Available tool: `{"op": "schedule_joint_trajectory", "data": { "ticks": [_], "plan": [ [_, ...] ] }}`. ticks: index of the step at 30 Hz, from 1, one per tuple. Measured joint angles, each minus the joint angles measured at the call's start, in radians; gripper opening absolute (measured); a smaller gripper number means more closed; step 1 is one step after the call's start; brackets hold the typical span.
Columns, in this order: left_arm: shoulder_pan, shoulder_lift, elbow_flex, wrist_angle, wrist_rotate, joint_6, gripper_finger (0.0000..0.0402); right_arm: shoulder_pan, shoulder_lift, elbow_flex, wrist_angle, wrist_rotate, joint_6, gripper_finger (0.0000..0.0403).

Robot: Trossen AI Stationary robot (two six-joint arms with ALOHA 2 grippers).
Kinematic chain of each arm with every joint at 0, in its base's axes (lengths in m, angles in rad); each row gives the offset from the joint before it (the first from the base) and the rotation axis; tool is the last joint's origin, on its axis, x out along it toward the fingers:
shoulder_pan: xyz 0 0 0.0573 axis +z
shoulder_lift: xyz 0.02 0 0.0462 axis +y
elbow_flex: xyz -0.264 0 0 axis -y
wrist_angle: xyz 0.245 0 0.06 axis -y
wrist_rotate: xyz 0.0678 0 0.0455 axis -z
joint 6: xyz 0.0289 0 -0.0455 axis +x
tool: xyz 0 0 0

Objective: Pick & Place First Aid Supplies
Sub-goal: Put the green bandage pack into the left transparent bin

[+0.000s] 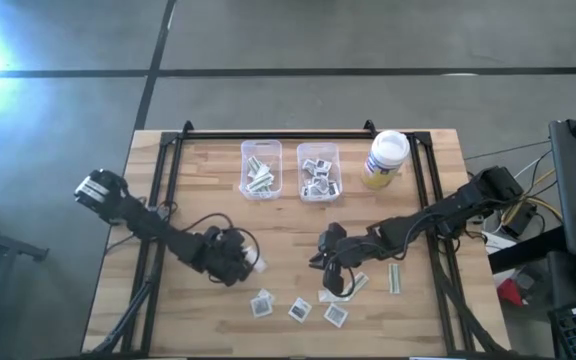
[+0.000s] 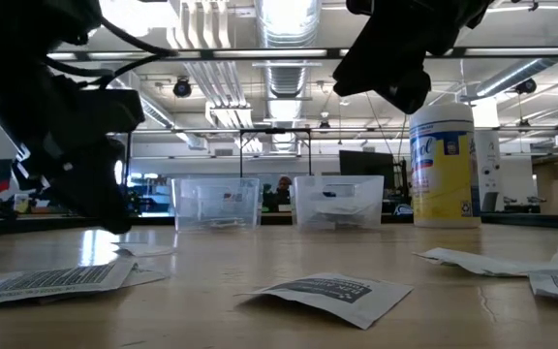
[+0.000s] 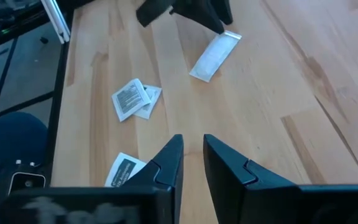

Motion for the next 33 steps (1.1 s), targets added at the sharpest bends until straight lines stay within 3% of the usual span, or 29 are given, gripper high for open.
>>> {"op": "schedule_joint_trajectory", "data": {
  "ticks": [5, 13, 21, 24, 33],
  "plan": [
    [0.034, 0.000, 0.006, 0.000, 0.018, 0.072, 0.0108, 0.000, 0.000, 0.000, 0.001, 0.000, 0.000, 0.0066],
    [0.106, -0.020, 0.028, 0.001, 0.188, 0.217, 0.0111, 0.000, 0.000, 0.000, 0.001, 0.000, -0.004, 0.0057],
    [0.164, -0.021, 0.037, -0.021, 0.291, 0.245, 0.0170, 0.000, -0.001, 0.000, 0.001, 0.000, -0.004, 0.0053],
    [0.192, -0.021, 0.075, -0.065, 0.372, 0.292, 0.0188, 0.000, -0.001, 0.000, 0.000, 0.000, -0.004, 0.0054],
    [0.231, -0.022, 0.150, -0.227, 0.422, 0.318, 0.0197, 0.000, -0.002, 0.000, 0.000, 0.000, -0.004, 0.0054]
  ]
}}
